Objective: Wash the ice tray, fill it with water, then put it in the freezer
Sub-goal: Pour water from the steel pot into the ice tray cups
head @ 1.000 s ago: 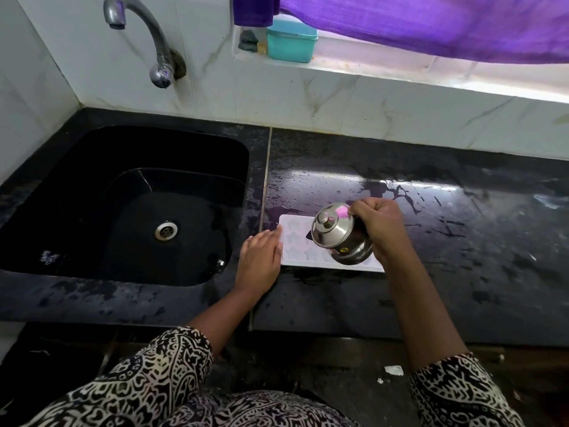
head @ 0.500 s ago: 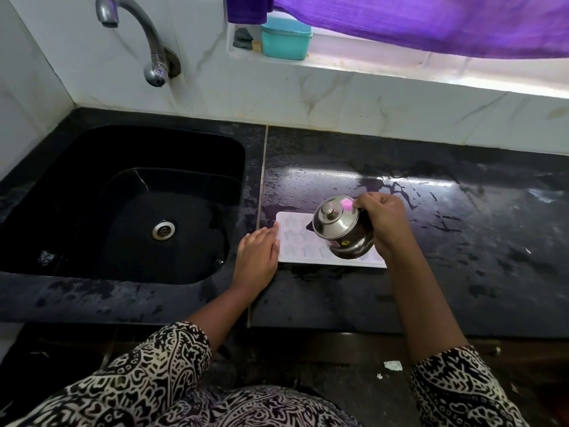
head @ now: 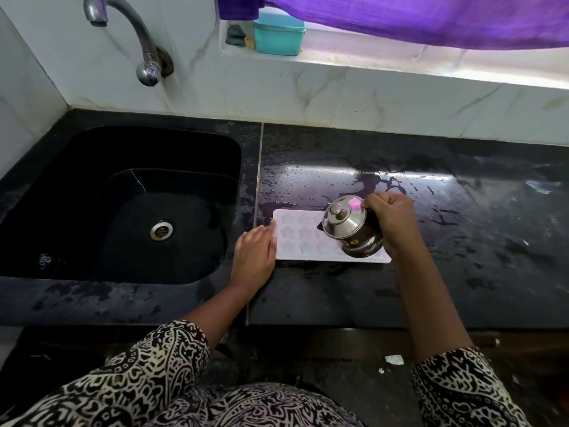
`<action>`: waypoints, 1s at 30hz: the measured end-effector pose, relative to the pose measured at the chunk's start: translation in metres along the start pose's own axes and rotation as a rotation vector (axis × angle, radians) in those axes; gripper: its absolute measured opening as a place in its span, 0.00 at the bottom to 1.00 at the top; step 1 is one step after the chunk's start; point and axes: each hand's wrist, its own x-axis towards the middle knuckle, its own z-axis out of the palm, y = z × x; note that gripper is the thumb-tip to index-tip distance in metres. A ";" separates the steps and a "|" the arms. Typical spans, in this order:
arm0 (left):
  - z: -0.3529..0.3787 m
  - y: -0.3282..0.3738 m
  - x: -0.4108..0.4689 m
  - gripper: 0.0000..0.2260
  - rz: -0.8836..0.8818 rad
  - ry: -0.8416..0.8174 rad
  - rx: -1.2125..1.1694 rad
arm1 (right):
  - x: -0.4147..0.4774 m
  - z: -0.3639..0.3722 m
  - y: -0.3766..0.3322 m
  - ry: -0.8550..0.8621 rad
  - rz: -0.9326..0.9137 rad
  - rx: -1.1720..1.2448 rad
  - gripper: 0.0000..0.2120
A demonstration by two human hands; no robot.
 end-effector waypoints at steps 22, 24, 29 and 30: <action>-0.002 0.002 -0.001 0.25 -0.001 0.000 -0.011 | -0.002 -0.004 -0.007 -0.008 -0.094 -0.167 0.18; -0.001 0.002 -0.001 0.25 -0.002 0.001 -0.014 | -0.002 -0.005 -0.008 -0.010 -0.097 -0.152 0.19; -0.002 0.002 -0.001 0.25 -0.007 -0.005 -0.012 | -0.003 -0.006 -0.010 -0.006 -0.103 -0.126 0.20; -0.002 0.002 -0.002 0.25 -0.009 -0.006 -0.011 | -0.003 -0.006 -0.010 -0.004 -0.105 -0.120 0.20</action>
